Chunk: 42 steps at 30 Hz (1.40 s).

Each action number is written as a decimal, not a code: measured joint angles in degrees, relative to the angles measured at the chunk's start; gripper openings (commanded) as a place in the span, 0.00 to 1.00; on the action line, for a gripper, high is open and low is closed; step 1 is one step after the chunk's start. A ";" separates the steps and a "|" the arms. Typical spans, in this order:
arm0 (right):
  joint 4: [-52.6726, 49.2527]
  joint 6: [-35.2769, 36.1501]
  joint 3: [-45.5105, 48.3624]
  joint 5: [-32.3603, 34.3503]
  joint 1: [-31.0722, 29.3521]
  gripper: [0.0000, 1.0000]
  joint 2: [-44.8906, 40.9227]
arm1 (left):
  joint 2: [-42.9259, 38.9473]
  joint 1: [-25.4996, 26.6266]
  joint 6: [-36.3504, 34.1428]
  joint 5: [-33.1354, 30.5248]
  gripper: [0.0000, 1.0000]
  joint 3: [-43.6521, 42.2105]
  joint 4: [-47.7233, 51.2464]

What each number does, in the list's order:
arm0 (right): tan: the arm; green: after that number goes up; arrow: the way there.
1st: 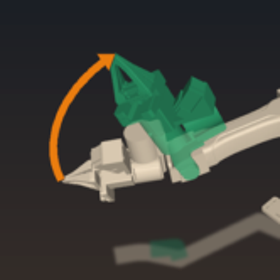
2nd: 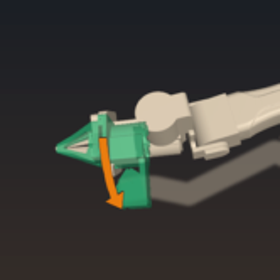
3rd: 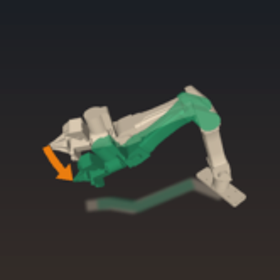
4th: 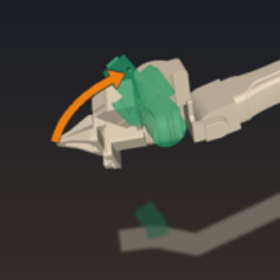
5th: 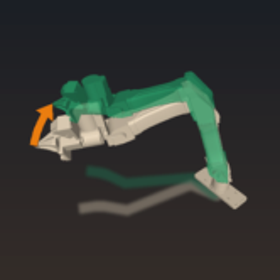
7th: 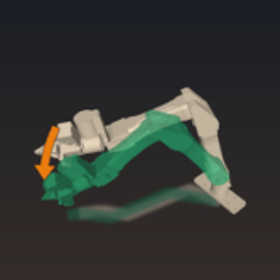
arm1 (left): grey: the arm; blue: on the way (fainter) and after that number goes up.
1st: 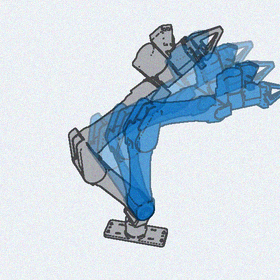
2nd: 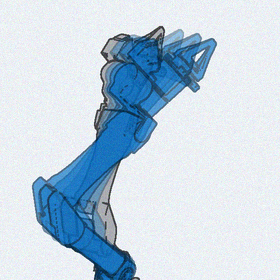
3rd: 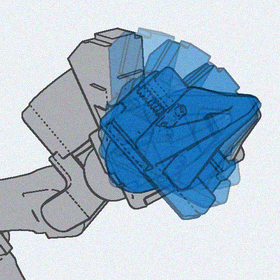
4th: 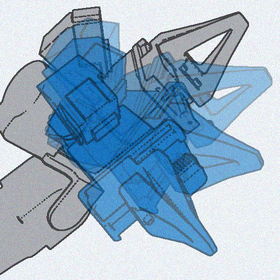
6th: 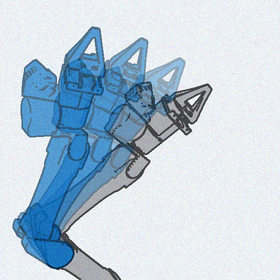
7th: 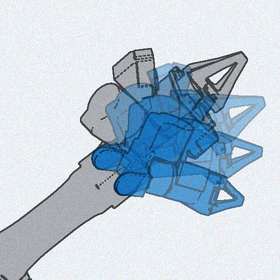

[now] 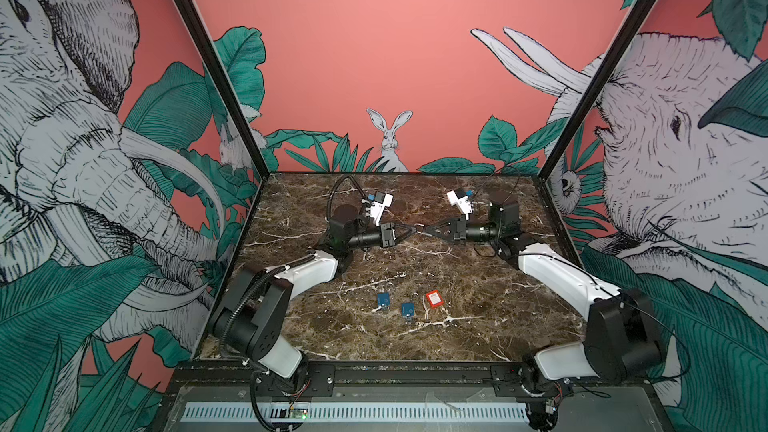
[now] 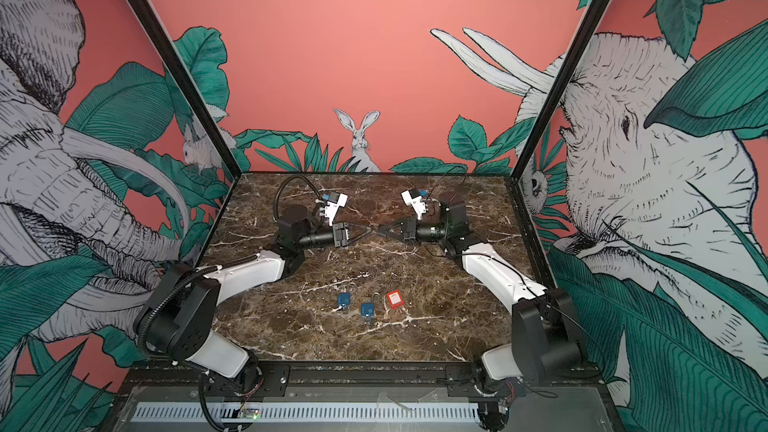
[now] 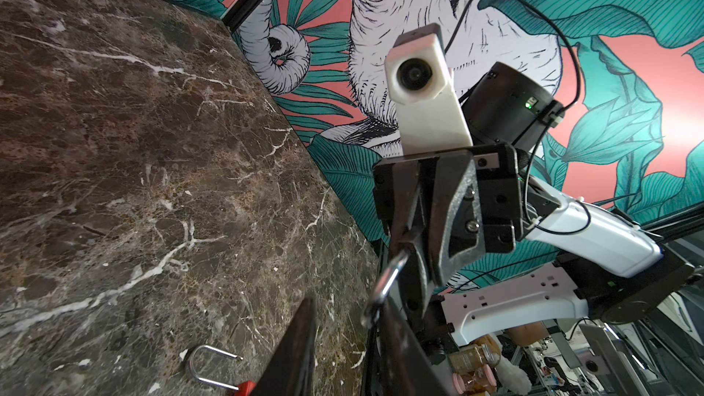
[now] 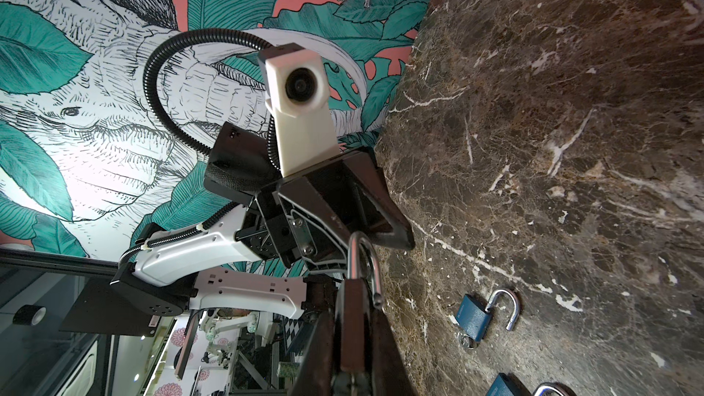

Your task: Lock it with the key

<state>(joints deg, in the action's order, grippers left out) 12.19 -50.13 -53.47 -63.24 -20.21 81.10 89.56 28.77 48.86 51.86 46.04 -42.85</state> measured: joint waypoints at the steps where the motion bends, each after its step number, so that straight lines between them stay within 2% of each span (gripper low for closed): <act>1: 0.02 0.00 0.00 -0.02 0.00 0.00 0.04 | 0.09 0.00 0.28 0.13 0.29 0.00 -0.37; 6: 0.00 0.02 0.00 -0.24 -0.02 0.00 0.52 | 0.09 0.00 1.20 0.66 0.26 0.00 -1.62; 21: -0.15 1.27 0.02 -0.24 -0.02 0.00 1.11 | 0.39 0.00 4.57 1.51 0.10 0.00 -2.97; 26: -0.37 4.50 0.02 -0.28 0.02 0.00 1.11 | 0.50 -0.07 9.05 1.73 0.00 0.00 -4.74; 33: 2.54 7.28 0.17 -0.42 0.13 0.00 1.01 | 0.87 -0.09 15.80 1.73 0.00 0.00 -8.79; 42: 8.37 5.07 1.38 -0.72 0.39 0.00 1.01 | -0.22 0.61 15.23 0.13 0.00 0.00 -8.94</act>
<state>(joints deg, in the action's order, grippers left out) 20.56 -45.06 -52.10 -63.96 -19.81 82.11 89.34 29.39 64.10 51.99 46.04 -51.79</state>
